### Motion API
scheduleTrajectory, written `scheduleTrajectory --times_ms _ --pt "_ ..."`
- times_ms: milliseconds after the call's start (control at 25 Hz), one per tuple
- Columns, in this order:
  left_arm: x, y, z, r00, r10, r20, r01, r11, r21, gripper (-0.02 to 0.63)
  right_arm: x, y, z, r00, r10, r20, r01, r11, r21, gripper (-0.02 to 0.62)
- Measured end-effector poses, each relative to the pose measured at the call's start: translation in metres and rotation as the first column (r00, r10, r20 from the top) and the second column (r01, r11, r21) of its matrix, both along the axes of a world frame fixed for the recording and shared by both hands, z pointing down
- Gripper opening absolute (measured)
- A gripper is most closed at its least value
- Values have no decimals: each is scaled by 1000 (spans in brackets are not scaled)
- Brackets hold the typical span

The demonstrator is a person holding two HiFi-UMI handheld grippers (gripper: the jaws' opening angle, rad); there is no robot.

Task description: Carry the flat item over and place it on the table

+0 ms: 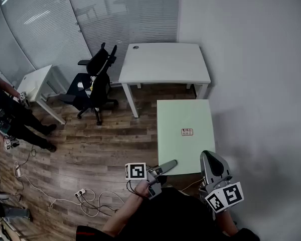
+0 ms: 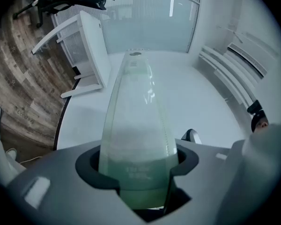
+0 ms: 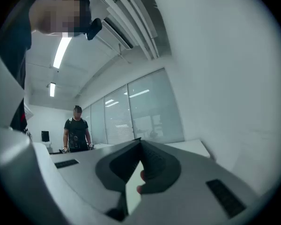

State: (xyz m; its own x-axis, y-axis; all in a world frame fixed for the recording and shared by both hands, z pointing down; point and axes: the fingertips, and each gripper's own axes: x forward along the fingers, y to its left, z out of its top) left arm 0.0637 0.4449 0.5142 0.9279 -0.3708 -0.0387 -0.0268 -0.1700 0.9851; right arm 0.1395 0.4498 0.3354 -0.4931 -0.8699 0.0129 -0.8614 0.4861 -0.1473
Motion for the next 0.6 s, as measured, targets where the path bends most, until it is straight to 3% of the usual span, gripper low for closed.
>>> scheduleTrajectory --times_ms 240,360,600 --pt "2 -1 -1 1000 -10 -11 10 1000 -11 276 -2 -1 3 1000 -15 -10 15 1000 4 0" --pt "5 2 -6 998 -22 -55 19 999 -49 276 -1 1 3 1000 -18 -10 18 1000 3 0" --pt "5 0 1 1000 -14 -18 14 1000 -18 276 1 1 8 1000 -19 -10 19 1000 -14 0"
